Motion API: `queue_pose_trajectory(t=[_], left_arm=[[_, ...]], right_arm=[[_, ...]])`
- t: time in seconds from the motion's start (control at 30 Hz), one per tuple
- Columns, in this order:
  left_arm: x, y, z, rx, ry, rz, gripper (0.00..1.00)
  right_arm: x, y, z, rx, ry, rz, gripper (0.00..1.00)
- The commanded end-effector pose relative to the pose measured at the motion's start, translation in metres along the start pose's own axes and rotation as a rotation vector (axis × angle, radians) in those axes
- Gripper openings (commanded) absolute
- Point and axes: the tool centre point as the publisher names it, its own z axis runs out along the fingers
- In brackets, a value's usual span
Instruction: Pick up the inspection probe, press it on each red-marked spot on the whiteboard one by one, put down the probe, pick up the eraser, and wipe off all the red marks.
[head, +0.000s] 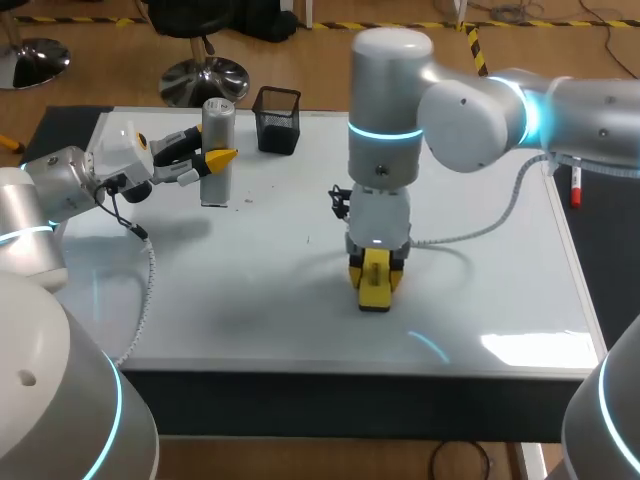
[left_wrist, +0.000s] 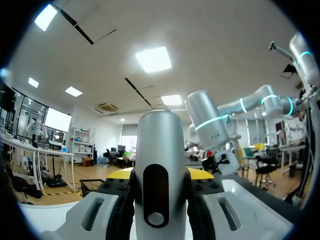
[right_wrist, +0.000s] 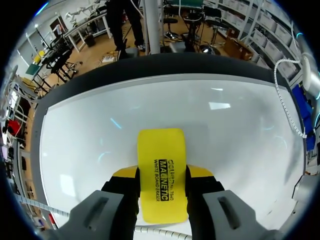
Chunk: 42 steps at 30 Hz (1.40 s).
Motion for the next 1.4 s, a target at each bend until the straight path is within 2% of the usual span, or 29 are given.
queue_pose_trajectory(t=[0.03,0.33,0.5,0.7,0.9,1.13,1.4], left_arm=[[0.001,-0.001,0.0,0.001,-0.002,0.002,0.0],[0.001,-0.001,0.0,0.001,-0.002,0.002,0.0],[0.001,-0.001,0.0,0.001,-0.002,0.002,0.0],[0.001,-0.001,0.0,0.001,-0.002,0.002,0.0],[0.001,-0.001,0.0,0.001,-0.002,0.002,0.0],[0.001,-0.001,0.0,0.001,-0.002,0.002,0.0],[0.001,-0.001,0.0,0.001,-0.002,0.002,0.0]], right_arm=[[0.012,-0.002,0.018,0.012,-0.001,0.002,0.0],[0.013,0.001,0.005,0.04,-0.001,-0.004,0.0],[0.018,0.004,-0.019,0.088,-0.016,-0.003,0.0],[0.028,-0.007,-0.046,0.131,-0.02,0.013,0.0],[0.035,-0.026,-0.063,0.147,-0.022,0.033,0.0],[0.04,-0.044,-0.075,0.173,-0.057,0.078,0.0],[0.04,-0.044,-0.075,0.173,-0.057,0.078,0.0]])
